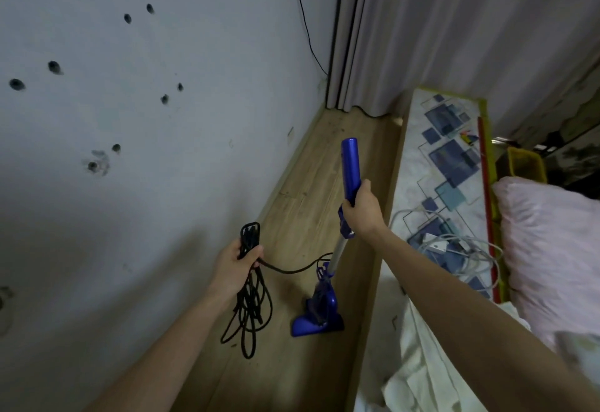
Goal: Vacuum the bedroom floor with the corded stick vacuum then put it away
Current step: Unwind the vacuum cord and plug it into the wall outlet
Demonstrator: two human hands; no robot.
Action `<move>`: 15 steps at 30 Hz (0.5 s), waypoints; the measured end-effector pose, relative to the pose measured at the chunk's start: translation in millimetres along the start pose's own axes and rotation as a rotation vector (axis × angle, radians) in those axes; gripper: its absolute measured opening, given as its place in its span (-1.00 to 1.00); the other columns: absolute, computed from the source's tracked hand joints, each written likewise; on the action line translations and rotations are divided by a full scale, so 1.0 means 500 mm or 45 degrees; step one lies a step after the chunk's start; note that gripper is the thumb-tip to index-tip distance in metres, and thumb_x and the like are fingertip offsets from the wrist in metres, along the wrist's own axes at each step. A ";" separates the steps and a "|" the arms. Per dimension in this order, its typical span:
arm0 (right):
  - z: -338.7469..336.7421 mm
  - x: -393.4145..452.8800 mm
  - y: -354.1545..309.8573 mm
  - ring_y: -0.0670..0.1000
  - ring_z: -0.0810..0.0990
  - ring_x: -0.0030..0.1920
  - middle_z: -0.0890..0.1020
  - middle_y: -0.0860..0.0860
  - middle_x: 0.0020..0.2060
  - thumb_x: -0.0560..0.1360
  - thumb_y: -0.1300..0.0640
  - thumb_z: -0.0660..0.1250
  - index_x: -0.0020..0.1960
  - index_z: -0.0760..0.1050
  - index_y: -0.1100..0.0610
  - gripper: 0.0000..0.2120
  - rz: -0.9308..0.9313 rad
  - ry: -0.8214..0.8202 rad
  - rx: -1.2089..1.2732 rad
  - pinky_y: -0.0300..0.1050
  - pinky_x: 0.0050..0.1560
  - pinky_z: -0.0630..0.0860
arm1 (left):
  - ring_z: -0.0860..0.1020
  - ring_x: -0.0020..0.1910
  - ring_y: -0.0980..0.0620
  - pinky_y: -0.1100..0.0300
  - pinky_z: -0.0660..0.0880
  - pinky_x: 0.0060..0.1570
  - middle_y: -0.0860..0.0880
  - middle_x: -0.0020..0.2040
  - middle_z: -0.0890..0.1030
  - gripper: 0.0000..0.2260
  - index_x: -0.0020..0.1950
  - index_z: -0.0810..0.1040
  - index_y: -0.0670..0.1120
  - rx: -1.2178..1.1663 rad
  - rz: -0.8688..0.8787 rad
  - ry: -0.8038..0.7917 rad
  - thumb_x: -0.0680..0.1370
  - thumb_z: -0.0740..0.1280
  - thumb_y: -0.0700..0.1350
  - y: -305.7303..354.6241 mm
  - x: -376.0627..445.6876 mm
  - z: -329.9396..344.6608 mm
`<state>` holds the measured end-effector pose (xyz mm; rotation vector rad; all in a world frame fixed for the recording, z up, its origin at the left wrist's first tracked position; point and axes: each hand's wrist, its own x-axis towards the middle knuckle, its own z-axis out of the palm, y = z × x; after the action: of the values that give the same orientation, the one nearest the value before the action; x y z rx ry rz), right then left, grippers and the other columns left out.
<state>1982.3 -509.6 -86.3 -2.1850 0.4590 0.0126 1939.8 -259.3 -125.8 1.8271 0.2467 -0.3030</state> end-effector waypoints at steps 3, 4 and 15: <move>0.001 0.001 -0.007 -0.08 0.53 -0.21 0.52 0.08 0.00 0.54 0.31 0.27 0.30 0.24 0.16 -0.61 -0.026 -0.118 -0.068 -0.30 -0.36 0.41 | 0.58 -0.23 0.04 0.11 0.52 -0.10 -0.02 -0.23 0.62 -0.94 -0.05 0.58 -0.10 -0.006 -0.013 0.024 0.57 0.35 -0.13 0.016 0.008 -0.004; -0.001 -0.004 -0.006 -0.08 0.53 -0.22 0.52 0.06 -0.03 0.55 0.31 0.27 0.32 0.24 0.17 -0.61 -0.035 -0.130 -0.081 -0.30 -0.37 0.40 | 0.58 -0.24 0.03 0.12 0.52 -0.11 -0.03 -0.24 0.62 -0.92 -0.06 0.59 -0.13 -0.010 -0.011 0.029 0.56 0.36 -0.13 0.020 0.010 -0.005; 0.007 -0.188 -0.036 -0.14 0.49 0.14 0.47 -0.05 0.19 0.53 0.22 0.31 0.32 0.37 0.08 -0.63 -0.278 0.470 0.008 -0.30 0.10 0.44 | 0.64 -0.12 0.06 0.18 0.58 -0.05 -0.06 -0.08 0.70 -0.87 0.03 0.64 -0.12 -0.281 0.011 -0.037 0.59 0.32 -0.13 0.033 -0.060 -0.087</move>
<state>1901.0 -466.8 -58.4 -2.2247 0.4197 -0.5174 1920.4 -222.1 -89.7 1.6045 0.2421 -0.2848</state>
